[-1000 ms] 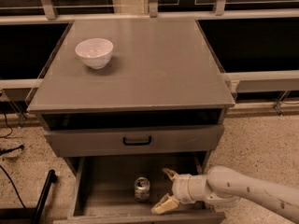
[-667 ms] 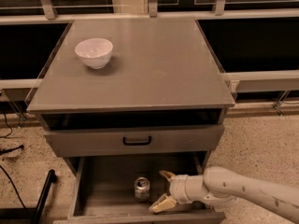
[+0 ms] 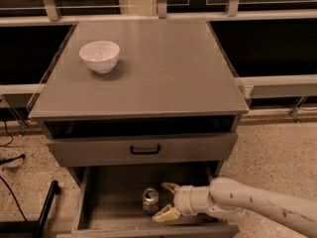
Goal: Pick 7up can from middle drawer and place on counter
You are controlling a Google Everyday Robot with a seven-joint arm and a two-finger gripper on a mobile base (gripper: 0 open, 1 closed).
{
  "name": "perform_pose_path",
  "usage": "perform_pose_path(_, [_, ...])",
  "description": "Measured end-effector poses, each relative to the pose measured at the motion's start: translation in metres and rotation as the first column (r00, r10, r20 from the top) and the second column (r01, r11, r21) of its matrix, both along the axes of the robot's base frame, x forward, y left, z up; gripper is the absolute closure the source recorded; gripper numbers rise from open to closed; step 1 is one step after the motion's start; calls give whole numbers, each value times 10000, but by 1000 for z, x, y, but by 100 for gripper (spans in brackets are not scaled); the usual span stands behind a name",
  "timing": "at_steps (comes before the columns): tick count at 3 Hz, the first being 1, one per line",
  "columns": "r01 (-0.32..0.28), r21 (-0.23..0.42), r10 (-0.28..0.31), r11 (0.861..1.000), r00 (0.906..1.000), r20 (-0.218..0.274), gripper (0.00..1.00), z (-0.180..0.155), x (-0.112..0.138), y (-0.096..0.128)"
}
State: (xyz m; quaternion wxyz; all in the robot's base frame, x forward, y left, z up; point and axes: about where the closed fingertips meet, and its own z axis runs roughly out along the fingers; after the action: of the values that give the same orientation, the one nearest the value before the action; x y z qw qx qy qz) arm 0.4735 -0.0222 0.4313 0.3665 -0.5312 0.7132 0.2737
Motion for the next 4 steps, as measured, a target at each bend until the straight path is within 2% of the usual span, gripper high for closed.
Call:
perform_pose_path(1, [-119,190,118,9997,9999,84,27,1,2,11])
perform_pose_path(2, [-424,461,415,9980,9989,205,30,2,5,33])
perform_pose_path(4, [-934,444,928,9946,9956,140,31,-8,4,57])
